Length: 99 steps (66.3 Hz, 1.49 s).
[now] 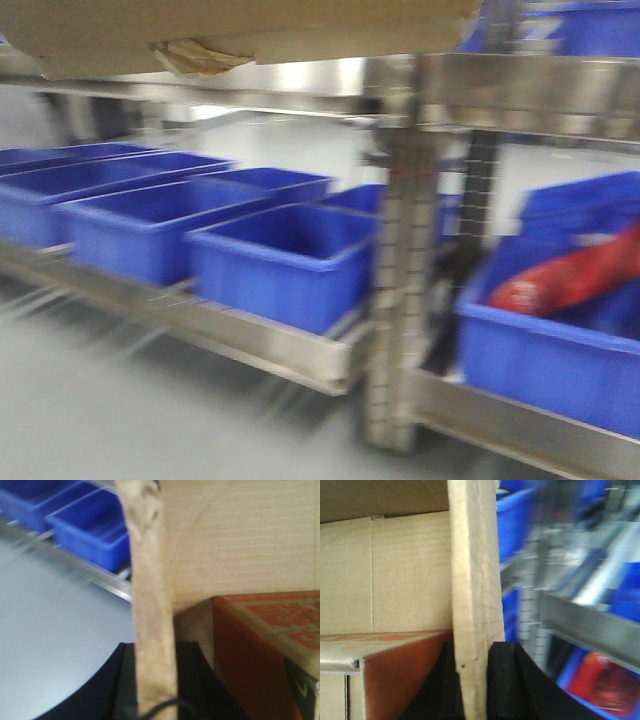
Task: Stack two boxes on right shelf middle
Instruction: 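Carry the boxes with both grippers while turning toward the steel shelf, then raise the boxes with both grippers above the middle steel shelf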
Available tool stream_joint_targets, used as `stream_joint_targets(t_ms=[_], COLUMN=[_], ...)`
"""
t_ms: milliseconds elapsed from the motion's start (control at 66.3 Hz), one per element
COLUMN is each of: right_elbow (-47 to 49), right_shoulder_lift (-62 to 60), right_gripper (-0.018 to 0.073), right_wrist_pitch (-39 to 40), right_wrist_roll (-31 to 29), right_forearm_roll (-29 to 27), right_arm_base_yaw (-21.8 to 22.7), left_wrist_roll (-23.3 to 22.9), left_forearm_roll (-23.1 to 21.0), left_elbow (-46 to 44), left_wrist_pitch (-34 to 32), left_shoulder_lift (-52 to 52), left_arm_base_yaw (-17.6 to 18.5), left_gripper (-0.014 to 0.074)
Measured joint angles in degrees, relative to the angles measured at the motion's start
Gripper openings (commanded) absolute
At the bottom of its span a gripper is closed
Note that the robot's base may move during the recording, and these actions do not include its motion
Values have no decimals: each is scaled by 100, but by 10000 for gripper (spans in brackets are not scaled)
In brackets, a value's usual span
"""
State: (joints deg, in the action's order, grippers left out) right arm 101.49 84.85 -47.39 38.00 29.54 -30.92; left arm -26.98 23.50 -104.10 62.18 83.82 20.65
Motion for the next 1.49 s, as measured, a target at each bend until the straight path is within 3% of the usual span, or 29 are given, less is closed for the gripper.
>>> stream_joint_targets(t_ms=[1493], right_elbow=[0], right_shoulder_lift=[0], right_gripper=[-152], right_wrist_pitch=[22], right_wrist_roll=[-5], right_forearm_roll=[41], right_arm_base_yaw=[9], left_wrist_roll=[0], left_forearm_roll=[-22], left_elbow=[0], left_wrist_pitch=[0], left_shoulder_lift=[0], left_arm_base_yaw=[0], left_gripper=[-111])
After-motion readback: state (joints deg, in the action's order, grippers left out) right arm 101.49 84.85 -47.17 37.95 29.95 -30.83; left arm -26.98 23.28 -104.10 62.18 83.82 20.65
